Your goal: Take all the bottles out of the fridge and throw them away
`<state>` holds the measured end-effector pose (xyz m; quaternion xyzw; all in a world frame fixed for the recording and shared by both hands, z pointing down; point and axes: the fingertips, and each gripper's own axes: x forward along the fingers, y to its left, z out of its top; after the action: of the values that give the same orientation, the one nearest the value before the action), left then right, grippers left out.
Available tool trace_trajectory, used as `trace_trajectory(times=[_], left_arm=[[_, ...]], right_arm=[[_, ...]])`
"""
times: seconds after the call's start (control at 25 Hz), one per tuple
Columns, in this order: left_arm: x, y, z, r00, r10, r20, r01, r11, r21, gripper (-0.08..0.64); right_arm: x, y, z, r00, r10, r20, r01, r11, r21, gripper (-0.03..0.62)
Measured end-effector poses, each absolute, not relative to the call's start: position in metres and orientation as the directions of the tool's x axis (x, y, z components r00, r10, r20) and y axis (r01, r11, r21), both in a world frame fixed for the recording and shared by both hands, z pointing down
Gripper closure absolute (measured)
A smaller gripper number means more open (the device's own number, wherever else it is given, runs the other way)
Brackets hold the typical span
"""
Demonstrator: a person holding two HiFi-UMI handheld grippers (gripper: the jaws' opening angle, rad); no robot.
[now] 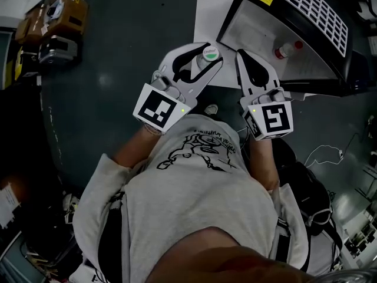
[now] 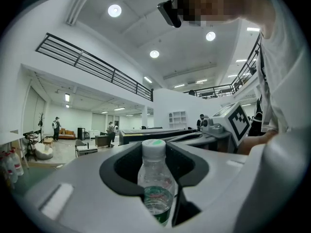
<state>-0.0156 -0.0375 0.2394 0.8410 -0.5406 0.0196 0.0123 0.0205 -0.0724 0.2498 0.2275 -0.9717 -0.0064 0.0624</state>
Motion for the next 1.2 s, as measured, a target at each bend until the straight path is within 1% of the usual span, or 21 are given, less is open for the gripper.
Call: trace_trajectory(times=[0.68, 0.88, 1.2], left_arm=[[-0.101, 0.010, 0.238, 0.350, -0.936, 0.040, -0.937, -0.350, 0.003, 0.407], [-0.127, 0.024, 0.239, 0.333, -0.942, 0.038, -0.943, -0.333, 0.008, 0.407], [-0.166, 0.047, 0.242, 0.305, -0.951, 0.038, -0.952, -0.305, 0.011, 0.407]], right_arm=[[-0.067, -0.028, 0.250, -0.921, -0.367, 0.129, -0.364, 0.930, 0.046, 0.583], [-0.094, -0.016, 0.251, -0.930, -0.344, 0.133, -0.337, 0.939, 0.070, 0.583], [-0.138, 0.007, 0.252, -0.940, -0.316, 0.132, -0.312, 0.949, 0.049, 0.583]])
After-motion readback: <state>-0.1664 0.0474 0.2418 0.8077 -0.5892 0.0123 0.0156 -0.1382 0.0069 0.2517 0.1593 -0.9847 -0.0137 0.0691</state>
